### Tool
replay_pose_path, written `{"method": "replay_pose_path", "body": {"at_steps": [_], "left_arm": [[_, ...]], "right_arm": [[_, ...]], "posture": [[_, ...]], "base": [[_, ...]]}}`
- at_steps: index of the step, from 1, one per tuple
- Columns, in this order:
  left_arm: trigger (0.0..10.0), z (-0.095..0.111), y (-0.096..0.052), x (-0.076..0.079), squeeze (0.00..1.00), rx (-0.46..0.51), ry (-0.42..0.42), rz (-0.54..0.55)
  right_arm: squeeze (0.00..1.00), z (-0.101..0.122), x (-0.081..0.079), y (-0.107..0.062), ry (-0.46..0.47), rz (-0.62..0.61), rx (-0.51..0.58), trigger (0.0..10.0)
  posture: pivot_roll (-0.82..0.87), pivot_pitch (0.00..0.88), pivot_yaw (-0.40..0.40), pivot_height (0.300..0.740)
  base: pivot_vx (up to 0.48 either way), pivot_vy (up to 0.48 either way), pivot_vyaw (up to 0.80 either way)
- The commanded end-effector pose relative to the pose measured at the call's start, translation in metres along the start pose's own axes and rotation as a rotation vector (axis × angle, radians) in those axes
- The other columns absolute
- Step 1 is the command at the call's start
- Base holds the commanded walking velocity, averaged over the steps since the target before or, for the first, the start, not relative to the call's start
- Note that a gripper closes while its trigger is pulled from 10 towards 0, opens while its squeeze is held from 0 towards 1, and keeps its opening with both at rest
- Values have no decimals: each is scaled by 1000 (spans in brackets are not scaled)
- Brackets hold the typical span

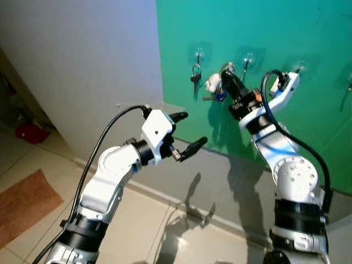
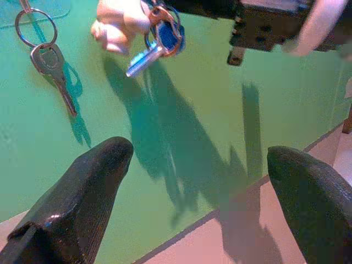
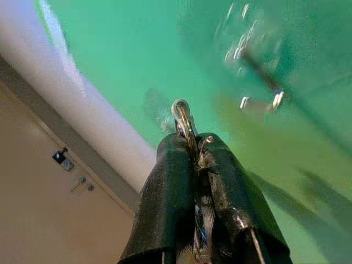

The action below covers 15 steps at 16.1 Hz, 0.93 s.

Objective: Hang keys on a hook

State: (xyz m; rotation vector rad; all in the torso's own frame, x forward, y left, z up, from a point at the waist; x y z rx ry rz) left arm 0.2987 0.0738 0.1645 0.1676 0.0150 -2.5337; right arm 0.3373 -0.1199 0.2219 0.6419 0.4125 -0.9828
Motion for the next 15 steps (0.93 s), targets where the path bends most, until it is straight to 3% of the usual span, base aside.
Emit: {"method": "replay_pose_path", "body": {"at_steps": [1, 6, 10, 15], "left_arm": [[10000, 2, 0, -3, 0, -6, 20, -6], [10000, 2, 0, -3, 0, -12, 23, -16], [10000, 2, 2, -2, 0, -14, 26, -26], [10000, 3, 1, -3, 0, -16, 29, -32]], "right_arm": [[0, 10, -2, 4, -15, 22, 41, 10000], [0, 19, 11, 4, -8, -42, 97, 10000], [0, 11, 20, -2, 37, -98, 90, 10000], [0, 8, 20, -13, 75, -129, 114, 10000]], "posture": [[-91, 0, 52, 740], [-92, 0, 63, 740], [-92, 0, 73, 740], [-91, 0, 77, 740]], "base": [[0, 0, 0], [0, 0, 0], [0, 0, 0], [0, 0, 0]]}}
Point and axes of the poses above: a point about 5 cm out from each wrist's last joint towards the gripper, its own y axis pointing out of the wrist towards the gripper, its own z axis along the axis of the wrist's last joint, x = y × z, the point moved 2 cm from there along y, pointing out of the wrist towards the gripper, and after that the axes turned 5 degrees about -y, right-handed, at the moved point
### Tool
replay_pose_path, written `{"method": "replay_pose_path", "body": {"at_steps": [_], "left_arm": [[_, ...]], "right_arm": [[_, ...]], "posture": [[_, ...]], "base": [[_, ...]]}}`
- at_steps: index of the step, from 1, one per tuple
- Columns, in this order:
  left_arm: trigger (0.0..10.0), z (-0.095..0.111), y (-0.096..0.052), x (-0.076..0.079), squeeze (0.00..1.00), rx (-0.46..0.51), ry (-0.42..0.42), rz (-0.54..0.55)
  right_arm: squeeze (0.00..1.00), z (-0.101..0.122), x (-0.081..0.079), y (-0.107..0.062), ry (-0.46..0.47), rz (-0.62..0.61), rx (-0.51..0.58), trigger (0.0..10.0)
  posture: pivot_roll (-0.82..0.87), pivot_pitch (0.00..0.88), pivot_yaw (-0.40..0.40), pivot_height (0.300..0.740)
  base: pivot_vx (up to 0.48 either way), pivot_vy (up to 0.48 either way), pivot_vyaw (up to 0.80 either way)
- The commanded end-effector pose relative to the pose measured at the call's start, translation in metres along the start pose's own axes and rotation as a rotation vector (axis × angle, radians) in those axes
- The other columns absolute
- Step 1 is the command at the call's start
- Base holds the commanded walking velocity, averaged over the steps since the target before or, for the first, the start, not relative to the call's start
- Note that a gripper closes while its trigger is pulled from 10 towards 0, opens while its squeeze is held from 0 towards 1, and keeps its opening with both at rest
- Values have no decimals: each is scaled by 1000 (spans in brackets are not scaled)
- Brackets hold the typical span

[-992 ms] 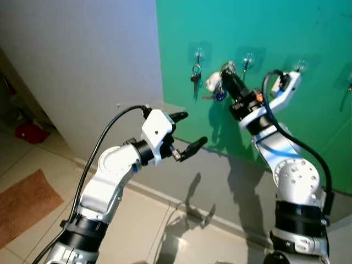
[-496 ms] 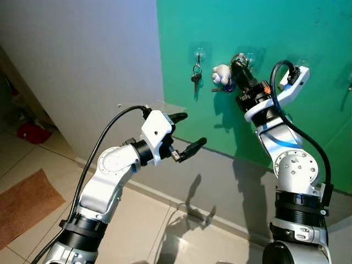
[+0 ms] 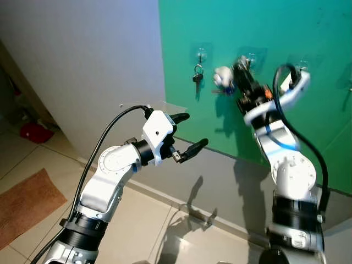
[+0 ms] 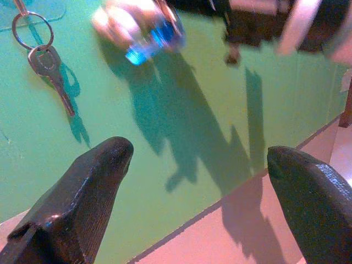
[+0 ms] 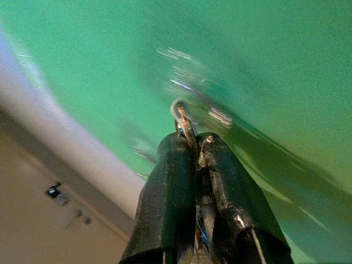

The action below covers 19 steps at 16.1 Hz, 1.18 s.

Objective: Hang keys on a hook

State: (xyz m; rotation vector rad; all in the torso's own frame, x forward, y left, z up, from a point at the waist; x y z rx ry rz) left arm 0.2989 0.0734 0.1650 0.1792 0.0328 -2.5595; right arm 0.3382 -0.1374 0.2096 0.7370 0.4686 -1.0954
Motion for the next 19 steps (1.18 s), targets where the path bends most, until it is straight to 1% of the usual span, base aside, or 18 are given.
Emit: {"method": "replay_pose_path", "body": {"at_steps": [1, 3, 5, 9, 11, 12, 14, 17, 19], "left_arm": [[10000, 2, 1, -3, 0, -8, 18, -5], [10000, 2, 1, -3, 0, -9, 19, -7], [10000, 2, 2, -3, 0, -7, 19, -11], [10000, 3, 4, -1, 0, -6, 15, -20], [10000, 3, 4, 0, 0, -6, 17, -21], [10000, 3, 4, 0, 0, -6, 16, -22], [10000, 3, 5, 1, 0, -4, 16, -22], [10000, 2, 5, 1, 0, -5, 17, -22], [10000, 1, 3, 1, 0, -10, 20, -22]], "right_arm": [[0, 5, 1, -4, 6, -14, 25, 10000], [0, 6, 1, -9, -4, -24, 29, 10000], [0, 5, 4, -20, -31, -55, 31, 10000], [0, 5, 7, -25, -59, -74, 16, 10000], [0, 4, 0, -25, -69, -29, 12, 10000], [0, 6, -7, -23, -54, 8, 25, 10000], [0, 7, -13, -18, -53, 53, 28, 10000], [0, 6, -16, -13, -59, 68, 28, 10000], [0, 6, -17, -8, -57, 79, 30, 10000]], "posture": [[-91, 0, 77, 740], [-94, 0, 78, 740], [-100, 0, 80, 740], [-107, 0, 85, 740], [-107, 0, 85, 740], [-108, 0, 83, 740], [-105, 0, 79, 740], [-100, 0, 75, 740], [-97, 0, 75, 740]], "base": [[0, 0, 0], [0, 0, 0], [0, 0, 0], [0, 0, 0], [0, 0, 0], [0, 0, 0], [0, 0, 0], [0, 0, 0], [0, 0, 0]]}}
Point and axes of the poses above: a point about 5 cm out from each wrist's last joint towards the gripper, its own y axis pointing out of the wrist towards the gripper, its own z axis along the axis of the wrist's last joint, x = y × z, the point moved 2 cm from there along y, pointing out of the wrist towards the gripper, and after that the axes turned 5 degrees about -y, right-handed, at the moved point
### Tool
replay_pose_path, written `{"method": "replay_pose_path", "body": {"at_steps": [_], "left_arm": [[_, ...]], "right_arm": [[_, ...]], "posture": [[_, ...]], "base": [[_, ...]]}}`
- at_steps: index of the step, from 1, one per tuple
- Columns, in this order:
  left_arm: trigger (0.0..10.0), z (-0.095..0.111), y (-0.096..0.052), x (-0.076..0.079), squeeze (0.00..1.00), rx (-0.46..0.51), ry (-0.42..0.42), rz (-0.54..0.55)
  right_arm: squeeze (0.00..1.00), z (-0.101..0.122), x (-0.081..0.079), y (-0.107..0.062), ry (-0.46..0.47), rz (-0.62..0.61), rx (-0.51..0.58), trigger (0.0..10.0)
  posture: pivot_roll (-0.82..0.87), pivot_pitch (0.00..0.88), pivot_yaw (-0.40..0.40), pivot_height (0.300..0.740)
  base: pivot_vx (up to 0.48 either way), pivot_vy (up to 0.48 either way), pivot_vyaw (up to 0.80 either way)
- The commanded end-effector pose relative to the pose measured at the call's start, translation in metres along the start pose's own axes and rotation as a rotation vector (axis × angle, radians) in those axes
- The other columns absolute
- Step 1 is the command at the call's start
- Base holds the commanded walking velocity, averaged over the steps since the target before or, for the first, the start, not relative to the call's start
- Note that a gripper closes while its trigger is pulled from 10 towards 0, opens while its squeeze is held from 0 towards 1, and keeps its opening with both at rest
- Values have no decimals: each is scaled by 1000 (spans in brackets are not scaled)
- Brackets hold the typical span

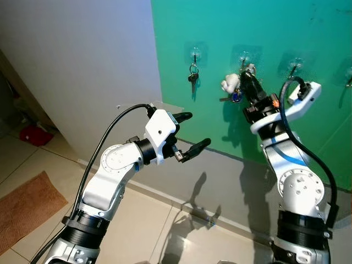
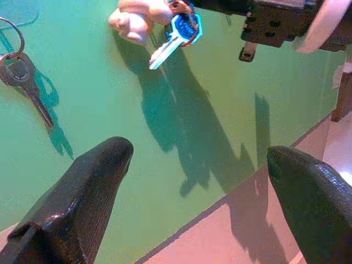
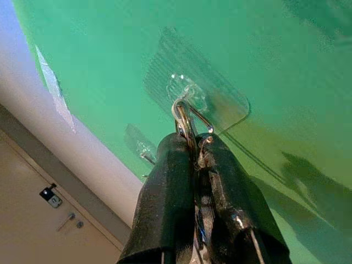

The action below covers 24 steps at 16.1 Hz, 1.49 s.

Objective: Hang keys on a hook

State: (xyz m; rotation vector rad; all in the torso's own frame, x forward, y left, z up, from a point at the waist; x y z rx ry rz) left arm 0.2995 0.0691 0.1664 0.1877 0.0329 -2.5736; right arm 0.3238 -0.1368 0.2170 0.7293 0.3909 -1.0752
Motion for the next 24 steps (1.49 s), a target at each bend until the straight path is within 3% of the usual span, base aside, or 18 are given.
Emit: {"method": "replay_pose_path", "body": {"at_steps": [1, 4, 13, 17, 24], "left_arm": [[10000, -1, -2, -1, 0, -14, 14, -8], [10000, -1, -2, -1, 0, -16, 15, -14], [10000, -1, -1, -2, 0, -21, 20, -22], [10000, 0, 0, -2, 0, -22, 22, -23], [10000, 2, 3, -2, 0, 0, 22, -5]], "right_arm": [[0, 1, -7, 6, 2, 44, 9, 10000], [0, 1, -7, 9, 1, 40, 17, 10000], [0, 5, 26, 8, -6, -164, 58, 10000], [0, -17, 39, -5, -40, -249, -66, 10000], [0, -24, 40, -16, -76, -268, -103, 10000]], "posture": [[-98, 0, 76, 740], [-97, 0, 79, 740], [-97, 0, 89, 740], [-98, 0, 88, 740], [-108, 0, 79, 740]], "base": [[0, 0, 0], [0, 0, 0], [0, 0, 0], [0, 0, 0], [0, 0, 0]]}}
Point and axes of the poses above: a point about 5 cm out from each wrist's last joint towards the gripper, its own y axis pointing out of the wrist towards the gripper, its own z axis along the axis of the wrist's last joint, x = y × z, the point moved 2 cm from there along y, pointing out of the wrist towards the gripper, and after that the axes turned 5 degrees about -y, right-handed, at the moved point
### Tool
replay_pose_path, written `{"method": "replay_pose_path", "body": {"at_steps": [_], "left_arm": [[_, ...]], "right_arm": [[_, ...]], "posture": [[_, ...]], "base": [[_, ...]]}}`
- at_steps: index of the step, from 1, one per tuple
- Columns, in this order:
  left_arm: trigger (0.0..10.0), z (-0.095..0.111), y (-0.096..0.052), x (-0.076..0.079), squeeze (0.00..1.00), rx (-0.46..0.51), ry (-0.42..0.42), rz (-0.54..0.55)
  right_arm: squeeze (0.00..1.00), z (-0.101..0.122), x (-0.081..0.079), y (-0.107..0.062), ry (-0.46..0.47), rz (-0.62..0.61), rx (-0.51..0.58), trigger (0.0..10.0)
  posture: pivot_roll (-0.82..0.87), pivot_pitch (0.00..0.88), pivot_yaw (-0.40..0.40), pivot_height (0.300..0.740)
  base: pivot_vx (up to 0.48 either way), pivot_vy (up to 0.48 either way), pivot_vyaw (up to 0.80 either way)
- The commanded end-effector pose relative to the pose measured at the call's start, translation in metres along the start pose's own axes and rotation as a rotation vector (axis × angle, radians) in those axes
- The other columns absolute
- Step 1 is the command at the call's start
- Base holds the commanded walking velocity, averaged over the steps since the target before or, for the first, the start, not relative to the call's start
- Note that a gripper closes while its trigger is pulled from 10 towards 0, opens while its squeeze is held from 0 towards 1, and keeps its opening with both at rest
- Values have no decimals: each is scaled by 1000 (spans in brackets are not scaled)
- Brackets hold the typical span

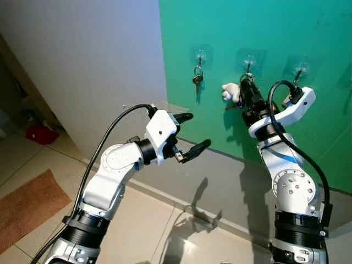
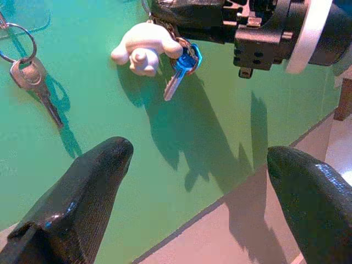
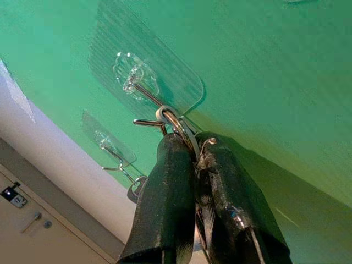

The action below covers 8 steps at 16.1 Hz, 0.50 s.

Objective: Hang keys on a hook

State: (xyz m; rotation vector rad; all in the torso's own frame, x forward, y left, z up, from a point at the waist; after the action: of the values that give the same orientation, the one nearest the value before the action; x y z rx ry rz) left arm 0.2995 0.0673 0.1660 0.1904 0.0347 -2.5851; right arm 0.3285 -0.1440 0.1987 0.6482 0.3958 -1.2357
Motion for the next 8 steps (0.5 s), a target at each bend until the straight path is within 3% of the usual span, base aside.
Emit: {"method": "replay_pose_path", "body": {"at_steps": [1, 2, 3, 8], "left_arm": [[10000, 3, 2, -3, 0, 4, 20, 9], [10000, 3, 2, -3, 0, 5, 20, 10], [10000, 4, 2, -4, 0, 13, 19, 15], [10000, 5, 1, -5, 0, 24, 19, 26]], "right_arm": [[145, -18, 22, -8, -17, -111, -92, 10000], [145, -18, 22, -8, -19, -111, -93, 10000], [1000, -18, 21, -8, -18, -108, -92, 10000], [1000, -20, 20, -9, -22, -102, -92, 10000]], "posture": [[-108, 0, 78, 740], [-108, 0, 78, 740], [-108, 0, 78, 740], [-104, 0, 82, 740]], "base": [[0, 0, 0], [0, 0, 0], [0, 0, 0], [0, 0, 0]]}}
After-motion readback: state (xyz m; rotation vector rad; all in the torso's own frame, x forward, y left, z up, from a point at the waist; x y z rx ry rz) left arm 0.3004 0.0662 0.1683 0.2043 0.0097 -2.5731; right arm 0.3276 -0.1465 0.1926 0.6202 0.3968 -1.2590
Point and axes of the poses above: a point about 5 cm out from each wrist's last joint towards the gripper, its own y axis pointing out of the wrist towards the gripper, its own z axis along the axis of the wrist's last joint, x = y × z, the point moved 2 cm from there along y, pointing out of the wrist towards the gripper, and after that the axes turned 5 degrees about -y, right-handed, at the moved point
